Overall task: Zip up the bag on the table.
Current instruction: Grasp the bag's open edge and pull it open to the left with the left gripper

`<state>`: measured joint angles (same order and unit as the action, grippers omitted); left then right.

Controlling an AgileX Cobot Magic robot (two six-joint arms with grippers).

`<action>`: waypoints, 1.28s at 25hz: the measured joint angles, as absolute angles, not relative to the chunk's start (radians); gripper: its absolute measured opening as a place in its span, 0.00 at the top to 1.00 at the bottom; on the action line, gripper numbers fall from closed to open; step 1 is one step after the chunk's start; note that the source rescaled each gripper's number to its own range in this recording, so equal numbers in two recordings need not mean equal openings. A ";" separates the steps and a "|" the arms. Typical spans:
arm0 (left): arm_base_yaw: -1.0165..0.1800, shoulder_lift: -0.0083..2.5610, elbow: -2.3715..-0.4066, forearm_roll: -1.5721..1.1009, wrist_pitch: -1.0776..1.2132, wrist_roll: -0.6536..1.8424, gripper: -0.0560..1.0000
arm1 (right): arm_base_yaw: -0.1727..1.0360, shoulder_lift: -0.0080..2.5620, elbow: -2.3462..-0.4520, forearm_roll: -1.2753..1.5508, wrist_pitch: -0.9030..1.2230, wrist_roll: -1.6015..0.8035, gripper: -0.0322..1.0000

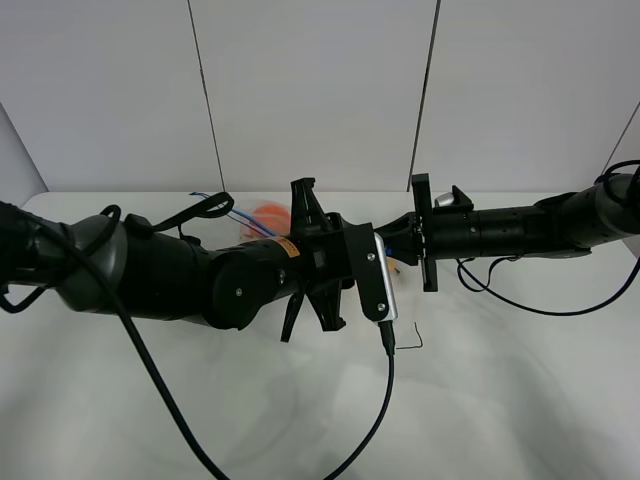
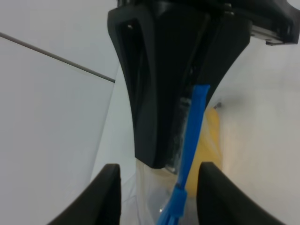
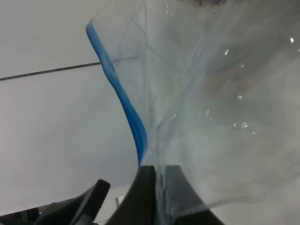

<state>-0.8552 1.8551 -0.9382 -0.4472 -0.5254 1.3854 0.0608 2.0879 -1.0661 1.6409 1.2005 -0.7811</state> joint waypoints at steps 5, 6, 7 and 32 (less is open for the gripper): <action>-0.847 1.893 -0.938 -0.439 -0.533 1.383 0.49 | 0.061 2.088 -1.066 1.644 1.200 -0.781 0.97; -0.846 1.904 -0.938 -0.439 -0.533 1.383 0.49 | 0.061 2.088 -1.066 1.644 1.200 -0.781 0.97; -0.846 1.911 -0.938 -0.439 -0.538 1.383 0.49 | 0.061 2.088 -1.066 1.644 1.200 -0.781 0.97; -0.847 1.912 -0.890 -0.412 -0.713 1.383 0.82 | 0.061 2.088 -1.066 1.653 1.202 -0.777 0.97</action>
<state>-0.8470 1.9120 -0.8905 -0.4115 -0.7131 1.3832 0.0608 2.0879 -1.0661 1.6529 1.2023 -0.7766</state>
